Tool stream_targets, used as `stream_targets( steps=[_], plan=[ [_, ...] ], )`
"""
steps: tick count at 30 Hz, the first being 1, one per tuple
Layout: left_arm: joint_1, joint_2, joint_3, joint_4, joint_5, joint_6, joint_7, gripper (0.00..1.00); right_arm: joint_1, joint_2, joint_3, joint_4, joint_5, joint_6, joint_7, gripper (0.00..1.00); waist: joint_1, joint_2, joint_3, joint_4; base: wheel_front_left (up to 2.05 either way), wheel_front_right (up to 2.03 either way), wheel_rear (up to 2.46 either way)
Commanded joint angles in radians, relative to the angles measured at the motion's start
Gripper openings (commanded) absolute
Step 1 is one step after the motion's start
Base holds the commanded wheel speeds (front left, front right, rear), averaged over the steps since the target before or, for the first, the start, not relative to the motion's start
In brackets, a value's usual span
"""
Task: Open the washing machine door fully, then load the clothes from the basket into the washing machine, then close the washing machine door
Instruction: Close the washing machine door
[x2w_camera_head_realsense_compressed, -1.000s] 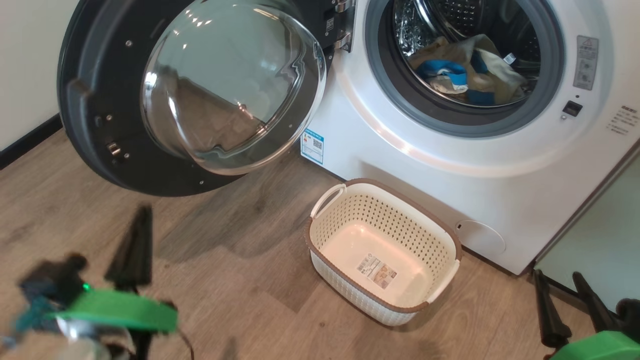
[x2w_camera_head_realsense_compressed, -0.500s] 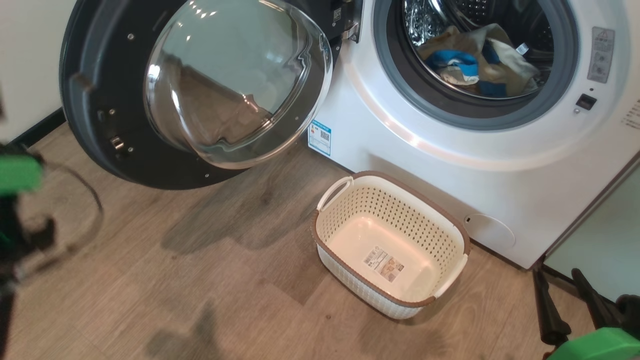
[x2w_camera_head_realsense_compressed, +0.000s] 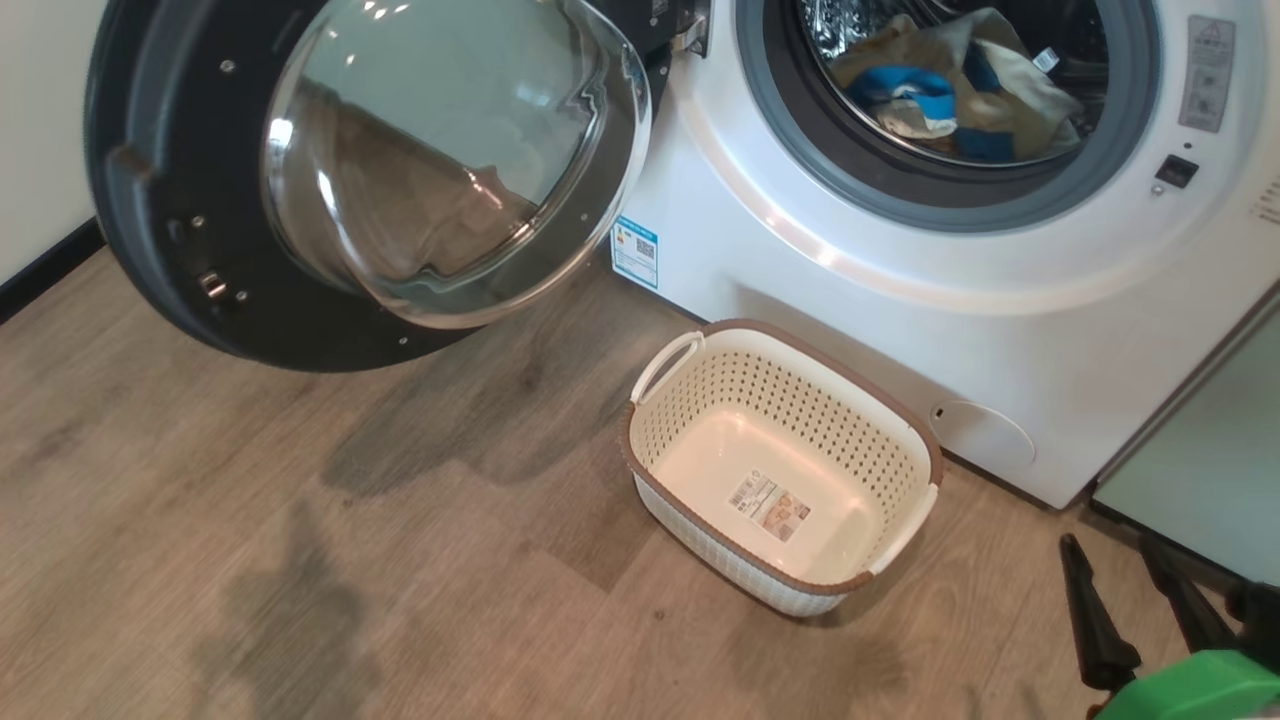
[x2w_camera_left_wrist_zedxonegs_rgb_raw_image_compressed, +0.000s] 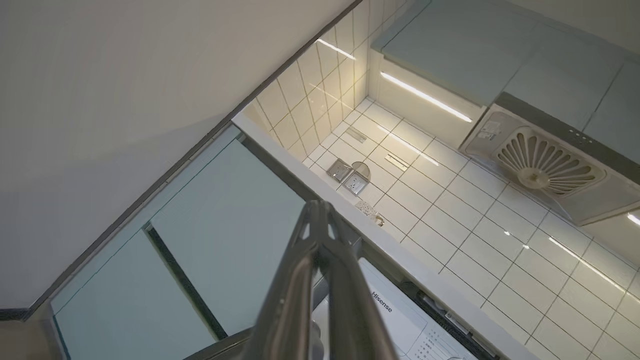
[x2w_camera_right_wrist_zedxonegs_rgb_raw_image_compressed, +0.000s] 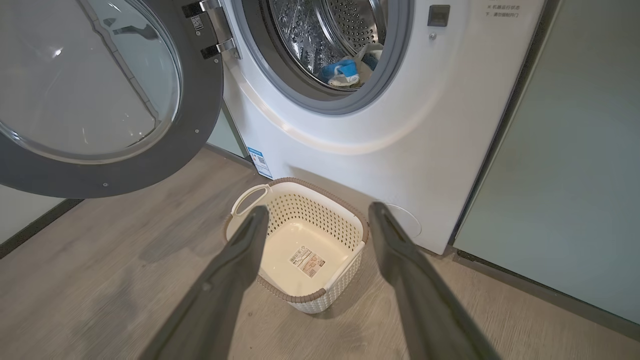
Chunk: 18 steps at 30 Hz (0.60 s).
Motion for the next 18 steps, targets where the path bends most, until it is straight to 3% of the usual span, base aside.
stream_targets(
  steps=[1,9,18],
  plan=[
    [-0.071,0.066,0.044,0.038,-0.031,-0.011,0.028,0.0,-0.059,-0.03,0.021,-0.044,0.007,-0.003,0.005,1.0,-0.0001,0.0,0.008,-0.007,0.0,0.0,0.0],
    [-0.148,0.077,0.116,0.341,-0.181,-0.042,0.108,0.0,-0.077,-0.052,0.028,-0.054,0.015,-0.003,0.037,1.0,-0.0001,0.0,0.039,-0.033,0.0,0.0,0.0],
    [-0.154,0.082,0.122,0.506,-0.204,-0.062,0.141,0.0,-0.095,-0.082,0.024,-0.085,0.017,-0.003,0.075,1.0,-0.0001,0.0,0.103,-0.05,0.0,0.0,0.0]
  ],
)
